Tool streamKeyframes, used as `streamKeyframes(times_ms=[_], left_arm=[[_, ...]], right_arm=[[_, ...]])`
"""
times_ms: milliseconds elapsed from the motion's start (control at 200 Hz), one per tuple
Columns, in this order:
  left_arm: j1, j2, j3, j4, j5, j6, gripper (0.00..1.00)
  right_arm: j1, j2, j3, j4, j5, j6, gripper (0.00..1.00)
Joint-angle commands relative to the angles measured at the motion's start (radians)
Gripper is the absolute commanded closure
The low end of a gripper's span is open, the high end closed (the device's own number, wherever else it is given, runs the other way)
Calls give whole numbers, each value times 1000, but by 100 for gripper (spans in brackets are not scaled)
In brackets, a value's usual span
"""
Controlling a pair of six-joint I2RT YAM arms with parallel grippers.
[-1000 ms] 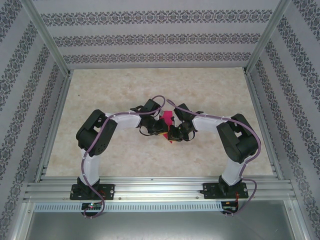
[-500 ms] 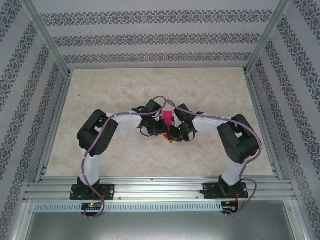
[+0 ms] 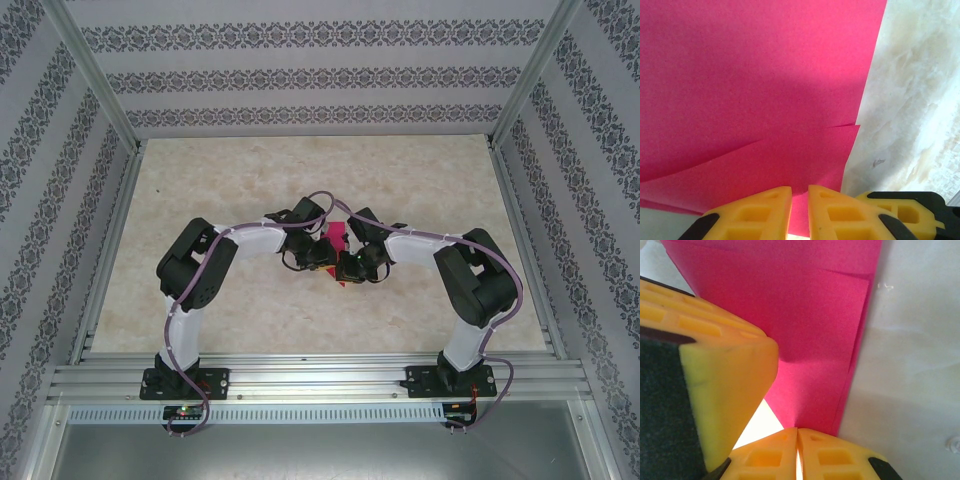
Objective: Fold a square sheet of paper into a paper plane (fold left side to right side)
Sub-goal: Third fold the triangle at the center of the table.
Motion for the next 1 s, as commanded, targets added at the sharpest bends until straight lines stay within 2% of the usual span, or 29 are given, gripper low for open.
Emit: streamKeyframes(times_ms=[0,575,994], left_arm=[[23,52,24,-43,-92,38,80],[36,52,29,-47,-106,64,77],[95,56,48,-57,-101,87,74]], right_arm=[[5,65,-35,-144,121,-14,89],[6,56,-32,-157,136,-7,89],[6,62,-34,-159,132,-4,89]])
